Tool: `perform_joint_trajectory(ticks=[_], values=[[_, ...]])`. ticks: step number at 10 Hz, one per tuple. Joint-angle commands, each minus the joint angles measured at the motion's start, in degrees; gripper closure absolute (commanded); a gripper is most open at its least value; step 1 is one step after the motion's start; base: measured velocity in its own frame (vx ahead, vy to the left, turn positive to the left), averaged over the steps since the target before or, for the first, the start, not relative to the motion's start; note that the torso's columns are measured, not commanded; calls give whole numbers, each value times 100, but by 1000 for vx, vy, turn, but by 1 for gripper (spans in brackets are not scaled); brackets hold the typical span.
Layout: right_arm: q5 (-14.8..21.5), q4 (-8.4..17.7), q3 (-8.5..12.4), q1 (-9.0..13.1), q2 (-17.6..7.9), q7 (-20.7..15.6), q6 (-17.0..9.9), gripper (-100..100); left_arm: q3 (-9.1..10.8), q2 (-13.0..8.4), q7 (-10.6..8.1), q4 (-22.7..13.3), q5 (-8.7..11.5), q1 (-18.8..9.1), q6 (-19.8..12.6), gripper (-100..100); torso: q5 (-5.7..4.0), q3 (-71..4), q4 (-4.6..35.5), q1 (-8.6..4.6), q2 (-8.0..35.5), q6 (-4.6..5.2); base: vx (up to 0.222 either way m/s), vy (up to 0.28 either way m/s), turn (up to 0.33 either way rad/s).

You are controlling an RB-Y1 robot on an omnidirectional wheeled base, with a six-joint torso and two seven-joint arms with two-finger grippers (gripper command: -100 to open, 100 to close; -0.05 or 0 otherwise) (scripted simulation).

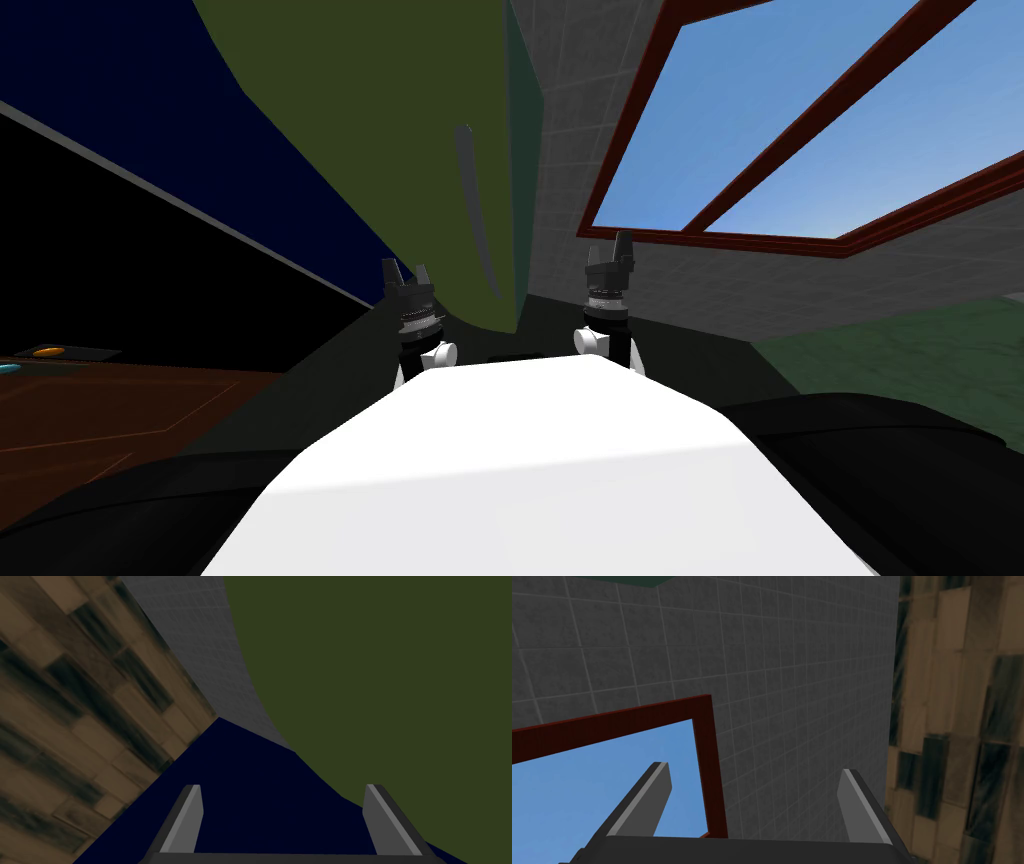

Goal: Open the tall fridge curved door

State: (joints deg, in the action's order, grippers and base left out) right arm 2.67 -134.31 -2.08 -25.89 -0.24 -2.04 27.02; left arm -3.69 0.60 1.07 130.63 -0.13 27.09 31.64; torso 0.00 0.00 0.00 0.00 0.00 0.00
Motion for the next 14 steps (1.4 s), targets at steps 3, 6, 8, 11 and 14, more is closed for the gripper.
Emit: perform_joint_trajectory(ticks=[3, 6, 8, 11, 14], values=[[0, -1, 0, 0, 0, 0, 0, 0, 0, 0, 0, 1, 0, 0, 0, 0, 0, -2014, 1006, 0, 1003, 0, 0, 0, 0], [0, -1, 0, 0, 0, 0, 0, 0, 0, 0, 0, 1, 0, 0, 0, 0, 0, -4536, 2268, 0, 2269, 0, 0, 0, 0], [0, -2, 0, 0, 0, 0, 1, 0, 0, 0, 0, 2, 0, 0, 0, 0, 0, -6227, 3114, 0, 3116, 0, 0, 0, 0], [0, 0, 0, 0, 0, 0, 0, 0, -7, -347, 39, -129, 13, -36, 44, -100, 0, -8315, 4149, -2, 4153, 0, 12, -11, 21], [0, 1, 0, -1, 1, 0, 0, 0, -23, -685, 133, -433, 45, -119, 152, -100, -2, -8459, 4225, -9, 4221, 0, 37, -49, 60]])
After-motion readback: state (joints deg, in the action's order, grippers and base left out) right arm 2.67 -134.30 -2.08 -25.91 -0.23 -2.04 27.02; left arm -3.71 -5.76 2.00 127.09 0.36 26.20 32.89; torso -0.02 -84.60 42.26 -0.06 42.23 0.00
